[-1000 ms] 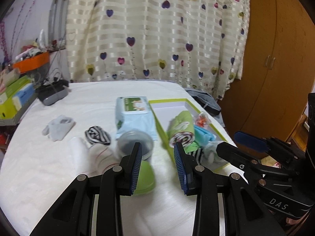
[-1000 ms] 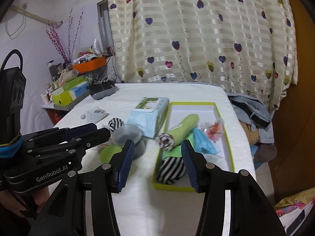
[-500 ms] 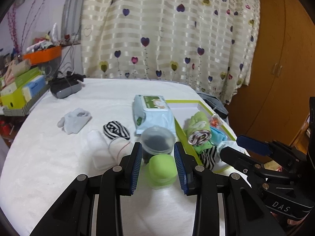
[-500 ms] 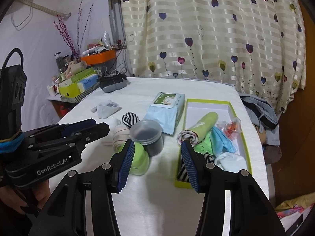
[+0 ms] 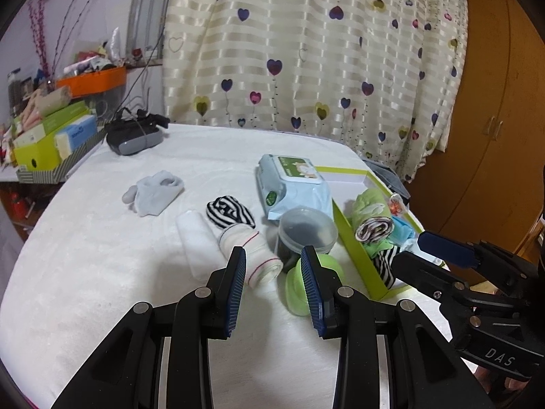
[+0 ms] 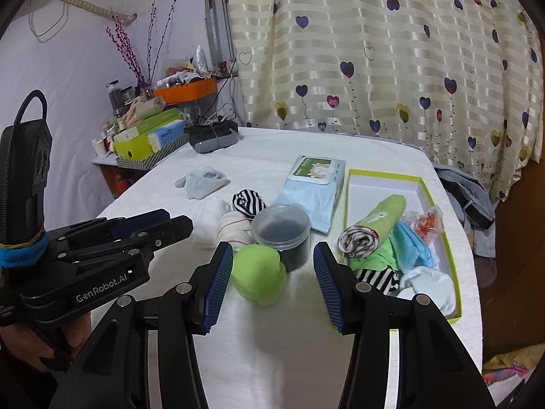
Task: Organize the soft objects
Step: 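Withdraw both open tools from the box toward the remaining items, then grasp the white red-striped rolled sock with the left tool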
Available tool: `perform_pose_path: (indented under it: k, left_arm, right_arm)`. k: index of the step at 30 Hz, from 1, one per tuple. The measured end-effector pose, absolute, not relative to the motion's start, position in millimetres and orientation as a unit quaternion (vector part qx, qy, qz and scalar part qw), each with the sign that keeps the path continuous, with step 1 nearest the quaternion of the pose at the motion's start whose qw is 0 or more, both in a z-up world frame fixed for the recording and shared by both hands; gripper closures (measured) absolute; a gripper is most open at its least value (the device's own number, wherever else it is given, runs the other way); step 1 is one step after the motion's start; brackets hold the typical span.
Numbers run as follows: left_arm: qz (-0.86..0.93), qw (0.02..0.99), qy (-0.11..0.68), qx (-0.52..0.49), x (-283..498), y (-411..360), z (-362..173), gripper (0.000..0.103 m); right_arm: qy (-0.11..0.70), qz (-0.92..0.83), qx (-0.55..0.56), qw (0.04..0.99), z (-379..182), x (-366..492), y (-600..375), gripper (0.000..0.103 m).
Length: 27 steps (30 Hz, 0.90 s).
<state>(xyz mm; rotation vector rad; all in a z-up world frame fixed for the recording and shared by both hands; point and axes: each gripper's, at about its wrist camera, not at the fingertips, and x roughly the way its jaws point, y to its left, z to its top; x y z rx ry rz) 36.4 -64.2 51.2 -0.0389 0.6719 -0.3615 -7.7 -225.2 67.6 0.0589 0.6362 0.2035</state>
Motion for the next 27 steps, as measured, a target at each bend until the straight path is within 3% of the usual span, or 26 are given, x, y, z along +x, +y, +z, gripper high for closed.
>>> perform_pose_path:
  k: [17, 21, 27]
  left_arm:
    - [-0.146, 0.926, 0.346, -0.046, 58.7, -31.7, 32.5, 0.071]
    - [-0.147, 0.921, 0.356, -0.059, 67.7, -24.4, 25.9, 0.063]
    - [-0.151, 0.914, 0.37, -0.073, 81.6, -23.6, 15.7, 0.062]
  right_arm:
    - [0.326, 0.124, 0.019, 0.937, 59.3, 9.0, -208.5, 0.052]
    - [0.331, 0.125, 0.018, 0.935, 56.0, 14.4, -206.5, 0.053]
    - [0.337, 0.125, 0.019, 0.933, 51.7, 19.5, -207.1, 0.053]
